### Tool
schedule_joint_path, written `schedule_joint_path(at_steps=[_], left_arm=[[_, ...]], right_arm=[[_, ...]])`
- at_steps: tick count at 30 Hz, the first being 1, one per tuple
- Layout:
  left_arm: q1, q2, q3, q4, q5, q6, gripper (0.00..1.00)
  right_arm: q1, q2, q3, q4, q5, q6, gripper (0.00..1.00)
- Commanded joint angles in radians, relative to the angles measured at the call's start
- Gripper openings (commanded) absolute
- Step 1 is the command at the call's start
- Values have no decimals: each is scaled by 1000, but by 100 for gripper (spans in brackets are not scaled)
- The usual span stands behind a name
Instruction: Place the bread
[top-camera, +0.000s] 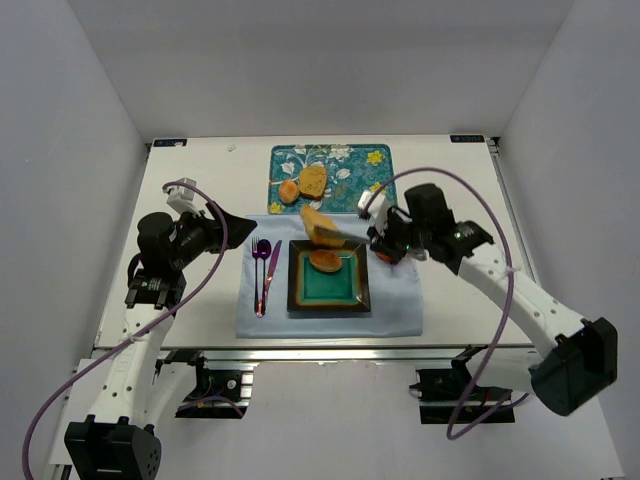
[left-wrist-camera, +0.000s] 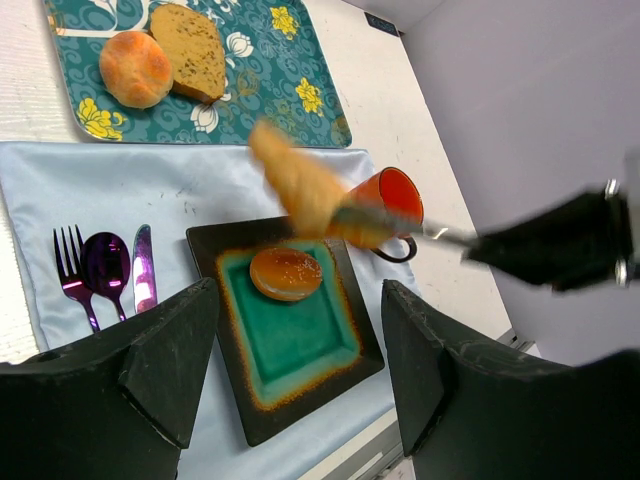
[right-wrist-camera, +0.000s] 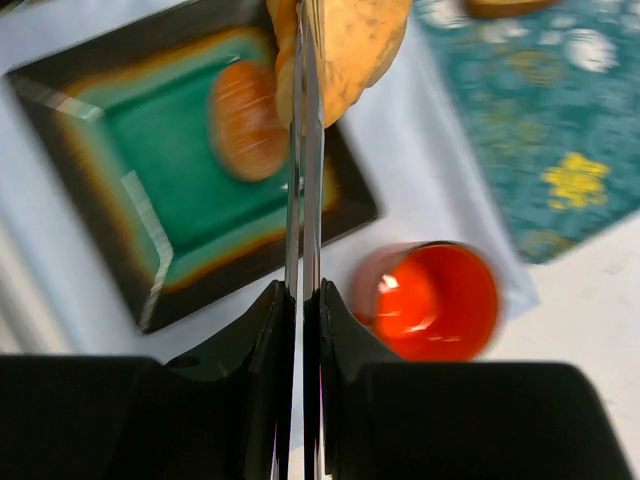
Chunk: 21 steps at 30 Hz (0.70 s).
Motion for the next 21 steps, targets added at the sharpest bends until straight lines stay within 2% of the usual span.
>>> schedule_joint_path(at_steps=[1, 7, 12, 18, 21], left_arm=[[2, -13, 0, 17, 0, -2, 75], [2, -15, 3, 10, 0, -2, 75], [2, -33, 1, -3, -9, 0, 75], [2, -45, -5, -10, -14, 0, 75], [2, -44, -3, -10, -14, 0, 75]], right_arm=[[95, -92, -119, -15, -101, -70, 0], [230, -173, -260, 11, 11, -130, 0], [265, -173, -329, 40, 117, -178, 4], [267, -173, -355, 38, 146, -196, 33], [267, -192, -357, 43, 137, -193, 42]])
